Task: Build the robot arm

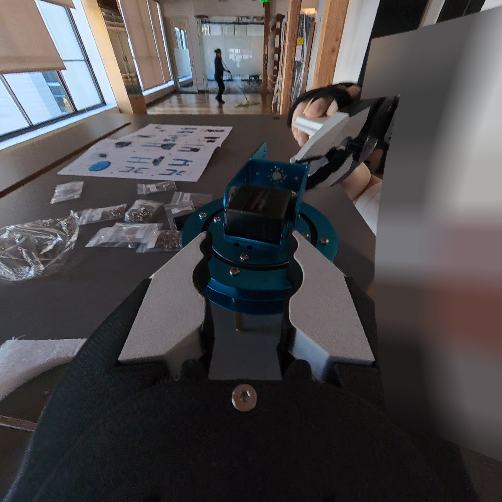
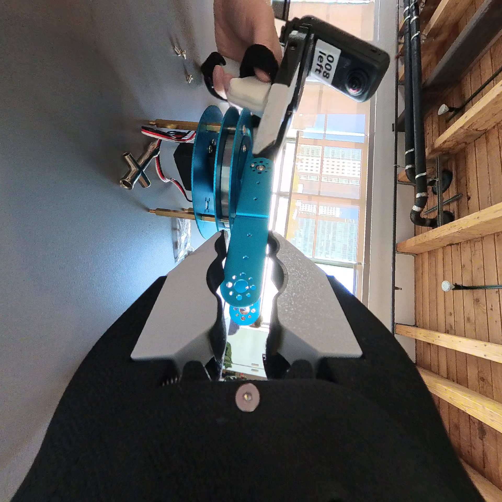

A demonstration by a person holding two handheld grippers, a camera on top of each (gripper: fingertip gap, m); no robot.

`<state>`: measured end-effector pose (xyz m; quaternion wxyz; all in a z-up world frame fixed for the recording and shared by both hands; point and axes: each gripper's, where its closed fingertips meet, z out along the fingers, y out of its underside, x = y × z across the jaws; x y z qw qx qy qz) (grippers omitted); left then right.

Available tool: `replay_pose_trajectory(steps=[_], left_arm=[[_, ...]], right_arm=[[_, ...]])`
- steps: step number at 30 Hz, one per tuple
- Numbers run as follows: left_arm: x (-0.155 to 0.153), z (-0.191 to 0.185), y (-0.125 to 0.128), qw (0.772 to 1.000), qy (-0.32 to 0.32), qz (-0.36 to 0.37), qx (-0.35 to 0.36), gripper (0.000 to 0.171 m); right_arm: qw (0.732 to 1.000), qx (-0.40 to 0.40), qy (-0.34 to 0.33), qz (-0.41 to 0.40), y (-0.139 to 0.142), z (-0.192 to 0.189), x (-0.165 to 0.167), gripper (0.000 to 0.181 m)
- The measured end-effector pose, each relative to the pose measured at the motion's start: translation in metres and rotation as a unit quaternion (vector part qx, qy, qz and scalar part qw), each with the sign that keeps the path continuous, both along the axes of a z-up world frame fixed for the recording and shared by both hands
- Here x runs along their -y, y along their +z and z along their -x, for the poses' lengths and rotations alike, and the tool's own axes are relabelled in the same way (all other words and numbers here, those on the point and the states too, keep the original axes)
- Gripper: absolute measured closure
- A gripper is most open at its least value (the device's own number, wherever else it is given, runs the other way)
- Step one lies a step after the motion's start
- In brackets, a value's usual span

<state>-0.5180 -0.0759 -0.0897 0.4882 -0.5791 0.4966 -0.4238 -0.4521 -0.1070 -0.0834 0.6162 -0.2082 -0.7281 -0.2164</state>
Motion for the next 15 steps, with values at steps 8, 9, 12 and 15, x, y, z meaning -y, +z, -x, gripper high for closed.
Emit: replay_pose_trajectory(steps=[8, 9, 12, 15], left_arm=[[0.0058, -0.0041, -0.0012, 1.000, 0.016, 0.001, -0.017, 0.120], [0.0056, -0.0044, -0.0008, 1.000, 0.020, 0.008, -0.015, 0.121], [0.0054, -0.0043, -0.0008, 0.999, 0.026, 0.011, -0.017, 0.121], [0.0052, -0.0043, -0.0010, 0.999, 0.030, 0.010, -0.020, 0.121]], right_arm=[[1.000, -0.008, -0.018, -0.005, 0.0008, 0.0008, -0.0003, 0.154], [1.000, -0.009, -0.018, -0.005, 0.0012, 0.0012, 0.0002, 0.154], [1.000, -0.012, -0.020, 0.001, 0.0017, 0.0013, 0.0003, 0.154], [1.000, -0.012, -0.020, 0.000, 0.0015, 0.0012, 0.0002, 0.154]])
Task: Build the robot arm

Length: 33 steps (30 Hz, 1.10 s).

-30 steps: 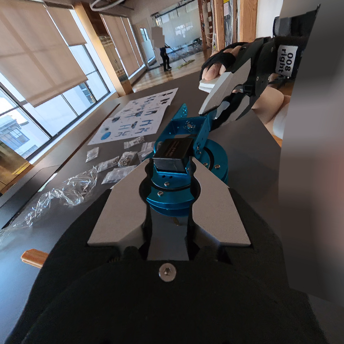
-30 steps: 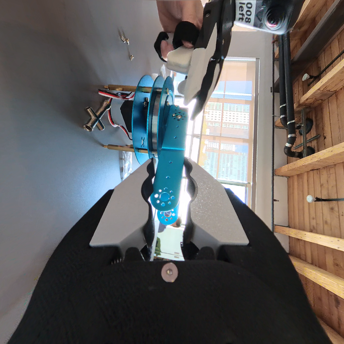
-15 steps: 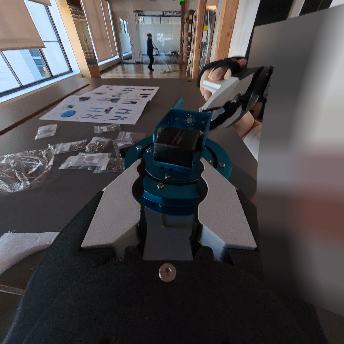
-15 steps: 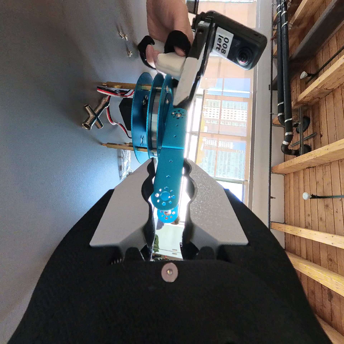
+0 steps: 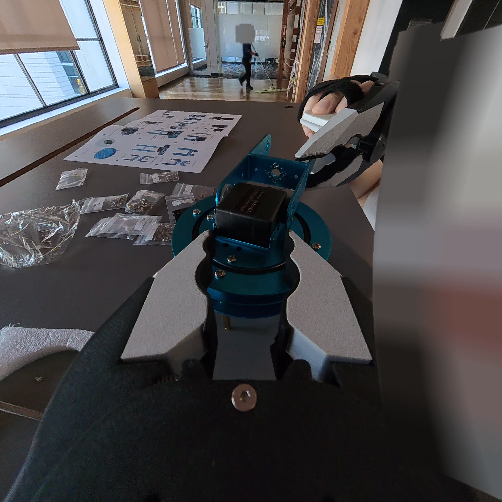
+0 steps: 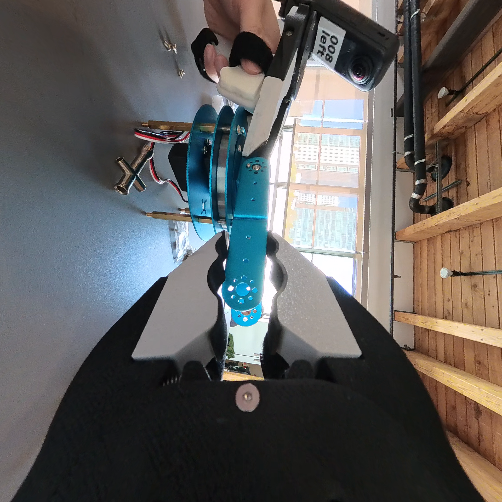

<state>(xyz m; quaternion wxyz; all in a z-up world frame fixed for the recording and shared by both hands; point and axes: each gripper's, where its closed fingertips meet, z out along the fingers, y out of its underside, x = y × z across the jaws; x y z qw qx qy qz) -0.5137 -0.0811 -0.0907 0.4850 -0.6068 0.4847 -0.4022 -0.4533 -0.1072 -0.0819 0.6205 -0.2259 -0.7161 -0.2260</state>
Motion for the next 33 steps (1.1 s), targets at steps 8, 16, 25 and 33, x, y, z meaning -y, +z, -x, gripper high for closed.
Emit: replay_pose_trajectory(steps=[8, 16, 25, 33], left_arm=[[-0.0002, -0.0003, 0.0002, 1.000, 0.009, -0.004, -0.002, 0.122], [0.0005, -0.0019, -0.0001, 1.000, 0.014, -0.013, -0.003, 0.118], [0.0005, -0.0018, -0.0001, 1.000, 0.014, -0.015, -0.003, 0.118], [0.0010, -0.0014, -0.0008, 1.000, 0.006, -0.020, -0.006, 0.116]], right_arm=[[1.000, 0.001, -0.002, -0.003, -0.0001, -0.0003, -0.0009, 0.154], [1.000, 0.002, -0.004, -0.006, 0.0001, -0.0005, -0.0014, 0.154], [1.000, 0.001, -0.005, -0.009, 0.0004, -0.0001, -0.0019, 0.154], [0.999, 0.009, -0.001, -0.053, 0.0012, 0.0019, -0.0018, 0.153]])
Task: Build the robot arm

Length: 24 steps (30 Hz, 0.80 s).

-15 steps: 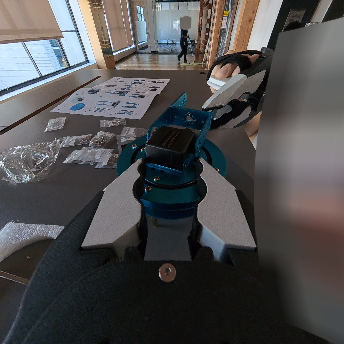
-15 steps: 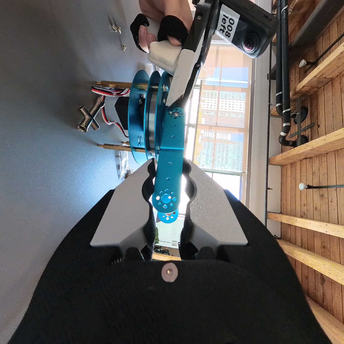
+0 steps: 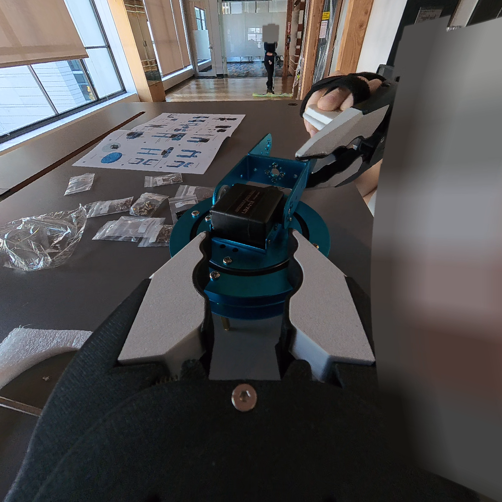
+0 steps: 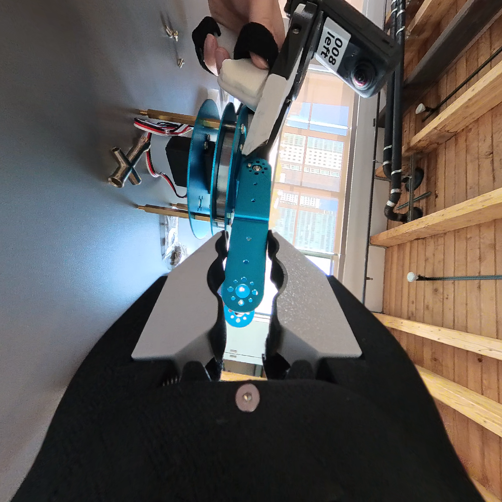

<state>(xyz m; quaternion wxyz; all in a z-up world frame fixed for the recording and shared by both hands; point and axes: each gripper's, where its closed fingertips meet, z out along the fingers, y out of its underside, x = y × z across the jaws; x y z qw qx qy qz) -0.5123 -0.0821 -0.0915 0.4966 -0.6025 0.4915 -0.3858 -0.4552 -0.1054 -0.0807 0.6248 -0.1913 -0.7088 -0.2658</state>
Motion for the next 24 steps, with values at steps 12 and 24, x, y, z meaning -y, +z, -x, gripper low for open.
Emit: replay_pose_trajectory(steps=[12, 24], left_arm=[[-0.001, 0.011, 0.014, 1.000, -0.001, -0.022, 0.008, 0.107], [0.001, 0.019, 0.038, 0.995, -0.004, 0.018, 0.098, 0.100]], right_arm=[[0.995, -0.021, 0.061, 0.073, 0.004, 0.001, 0.011, 0.131], [0.910, -0.207, 0.150, 0.326, 0.062, -0.010, 0.014, 0.122]])
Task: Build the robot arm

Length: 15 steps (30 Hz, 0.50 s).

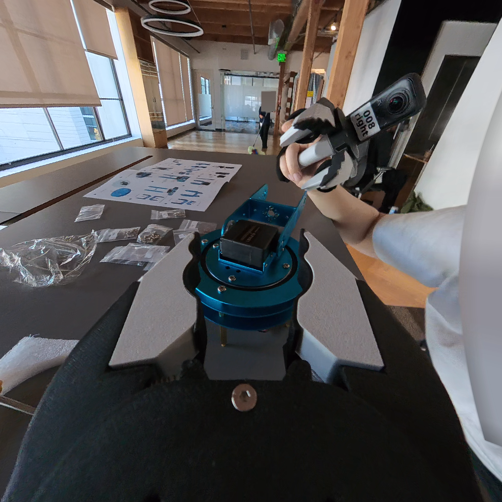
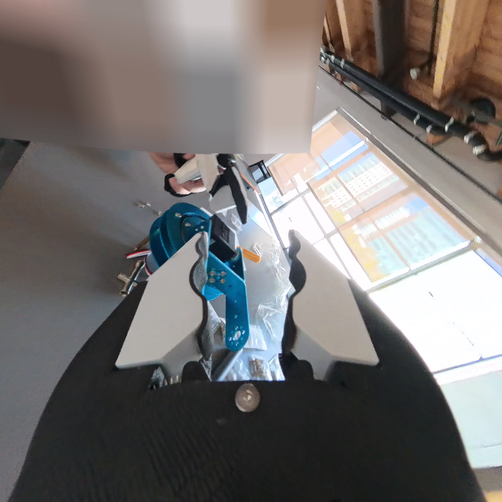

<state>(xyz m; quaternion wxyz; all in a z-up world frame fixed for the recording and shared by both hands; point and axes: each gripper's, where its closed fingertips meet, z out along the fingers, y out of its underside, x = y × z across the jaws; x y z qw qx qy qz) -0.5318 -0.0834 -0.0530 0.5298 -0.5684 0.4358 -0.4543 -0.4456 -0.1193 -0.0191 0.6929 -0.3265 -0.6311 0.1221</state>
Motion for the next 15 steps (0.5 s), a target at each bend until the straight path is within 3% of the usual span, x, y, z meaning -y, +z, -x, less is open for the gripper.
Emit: replay_pose_trajectory(steps=[3, 5, 7, 9, 12, 15], left_arm=[[-0.012, 0.012, 0.005, 1.000, 0.016, 0.002, 0.018, 0.099], [-0.015, 0.021, 0.012, 0.999, 0.008, 0.012, 0.029, 0.097], [-0.009, 0.031, 0.027, 0.997, -0.020, 0.034, 0.067, 0.099], [-0.010, 0.039, 0.036, 0.996, -0.019, 0.033, 0.083, 0.103], [-0.011, 0.047, 0.047, 0.994, -0.018, 0.023, 0.101, 0.105], [-0.016, 0.050, 0.047, 0.994, -0.006, 0.032, 0.106, 0.106]], right_arm=[[0.989, -0.040, -0.059, 0.129, 0.012, -0.012, -0.012, 0.115], [0.956, -0.102, -0.106, 0.253, 0.016, -0.027, -0.005, 0.109], [0.913, -0.162, -0.171, 0.334, 0.004, -0.046, 0.013, 0.127], [0.876, -0.222, -0.244, 0.353, -0.012, -0.065, 0.033, 0.135], [0.831, -0.249, -0.316, 0.384, -0.034, -0.074, 0.056, 0.150], [0.819, -0.223, -0.333, 0.411, -0.042, -0.068, 0.060, 0.152]])
